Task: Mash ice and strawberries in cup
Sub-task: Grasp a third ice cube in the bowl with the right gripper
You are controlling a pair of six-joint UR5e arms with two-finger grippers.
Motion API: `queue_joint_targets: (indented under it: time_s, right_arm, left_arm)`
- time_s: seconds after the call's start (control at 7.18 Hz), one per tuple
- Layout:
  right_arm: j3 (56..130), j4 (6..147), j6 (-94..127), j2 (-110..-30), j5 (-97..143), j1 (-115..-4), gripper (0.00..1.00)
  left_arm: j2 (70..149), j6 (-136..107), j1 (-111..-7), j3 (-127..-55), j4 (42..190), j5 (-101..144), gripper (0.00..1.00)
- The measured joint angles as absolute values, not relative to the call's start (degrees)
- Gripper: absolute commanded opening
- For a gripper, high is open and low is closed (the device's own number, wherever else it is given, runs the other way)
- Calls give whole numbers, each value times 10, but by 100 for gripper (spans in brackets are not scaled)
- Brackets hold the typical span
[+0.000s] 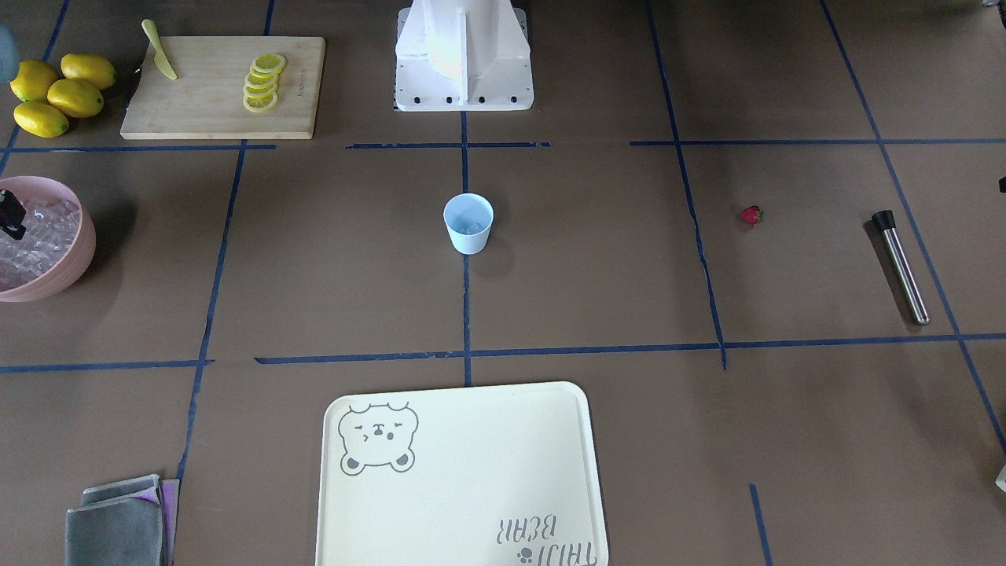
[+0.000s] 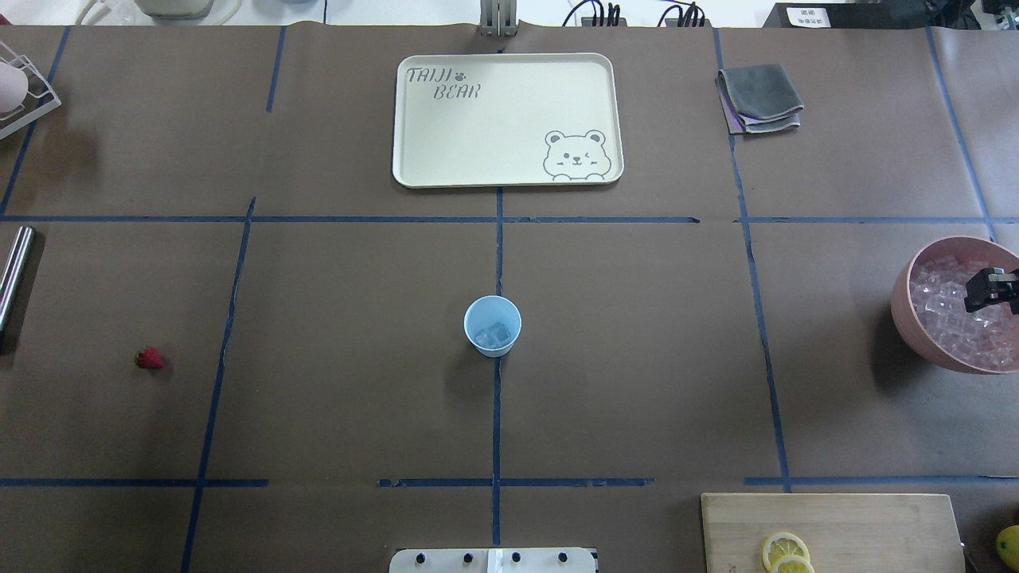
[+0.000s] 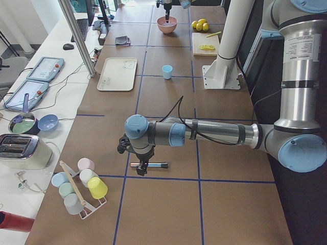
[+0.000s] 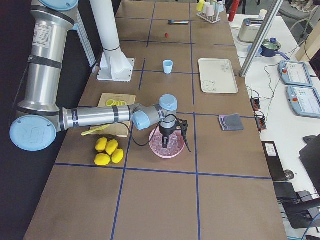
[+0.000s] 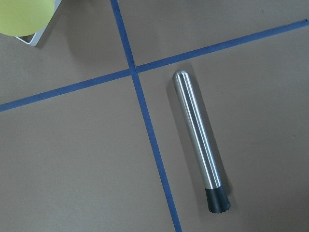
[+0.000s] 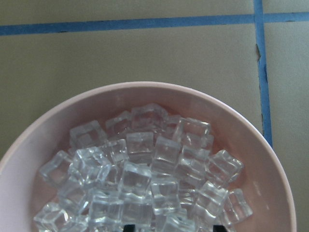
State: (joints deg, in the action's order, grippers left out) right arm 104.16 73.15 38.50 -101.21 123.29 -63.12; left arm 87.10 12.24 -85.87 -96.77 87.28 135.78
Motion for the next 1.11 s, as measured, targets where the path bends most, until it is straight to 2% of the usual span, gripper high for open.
queue_joint_targets:
  time_s: [0.84,1.11]
  right_arm:
    - [1039,730,382,-1015,1233,-625,56]
    - [1039,730,380,-1017,1232,-624,37]
  left_arm:
    - [871,123,-858,-968,874,1358,100]
    - [871,123,-858,-968,873,1358,100]
